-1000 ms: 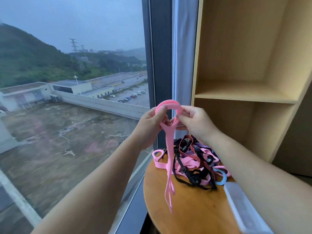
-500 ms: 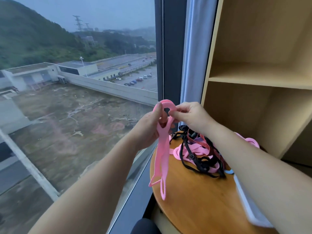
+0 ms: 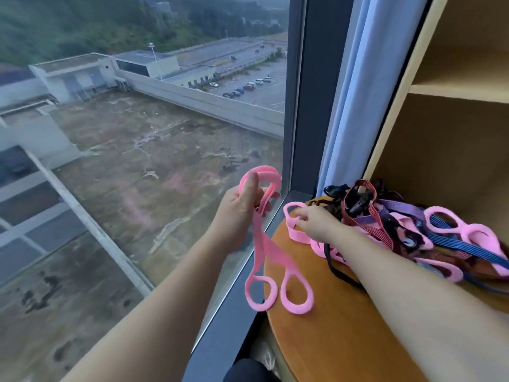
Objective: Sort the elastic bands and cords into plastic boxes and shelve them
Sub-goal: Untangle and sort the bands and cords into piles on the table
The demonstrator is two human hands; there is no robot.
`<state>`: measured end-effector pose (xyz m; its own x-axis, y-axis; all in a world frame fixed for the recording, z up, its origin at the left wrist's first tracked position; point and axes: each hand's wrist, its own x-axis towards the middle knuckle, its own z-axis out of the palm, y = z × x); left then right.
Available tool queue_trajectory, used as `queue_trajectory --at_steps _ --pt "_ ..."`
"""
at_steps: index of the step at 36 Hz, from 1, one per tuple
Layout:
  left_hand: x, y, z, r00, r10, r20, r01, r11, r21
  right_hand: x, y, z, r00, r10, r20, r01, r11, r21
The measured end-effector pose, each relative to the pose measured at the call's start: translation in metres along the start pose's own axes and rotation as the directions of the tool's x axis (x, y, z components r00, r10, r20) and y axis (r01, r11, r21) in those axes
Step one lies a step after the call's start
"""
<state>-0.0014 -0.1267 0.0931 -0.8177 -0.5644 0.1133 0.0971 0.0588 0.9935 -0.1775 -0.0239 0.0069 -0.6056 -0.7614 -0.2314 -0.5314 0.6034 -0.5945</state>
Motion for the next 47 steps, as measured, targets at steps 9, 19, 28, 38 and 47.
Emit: queue_trajectory --at_steps 9,19,28,38,47 --pt "0.018 -0.024 -0.003 1.0 -0.02 -0.006 0.02 1.0 -0.007 0.038 0.015 0.035 0.988 0.121 0.099 -0.104 0.981 -0.164" --pt "0.018 -0.032 0.003 0.997 -0.04 0.064 0.043 0.998 -0.035 0.026 0.011 0.0 0.982 0.153 -0.111 -0.165 0.98 -0.11" --pt "0.007 -0.016 0.018 0.998 -0.019 0.053 0.024 0.995 -0.101 -0.032 0.003 -0.063 0.947 0.069 -0.314 0.025 0.958 0.287" --pt "-0.008 0.026 0.043 0.998 0.027 0.049 -0.019 0.988 -0.152 -0.076 -0.007 -0.102 0.94 -0.031 -0.34 0.144 0.939 0.313" --pt "-0.008 0.041 0.052 0.998 0.05 0.034 -0.044 0.986 -0.162 -0.1 -0.046 -0.137 0.929 -0.132 -0.345 0.3 0.814 0.498"
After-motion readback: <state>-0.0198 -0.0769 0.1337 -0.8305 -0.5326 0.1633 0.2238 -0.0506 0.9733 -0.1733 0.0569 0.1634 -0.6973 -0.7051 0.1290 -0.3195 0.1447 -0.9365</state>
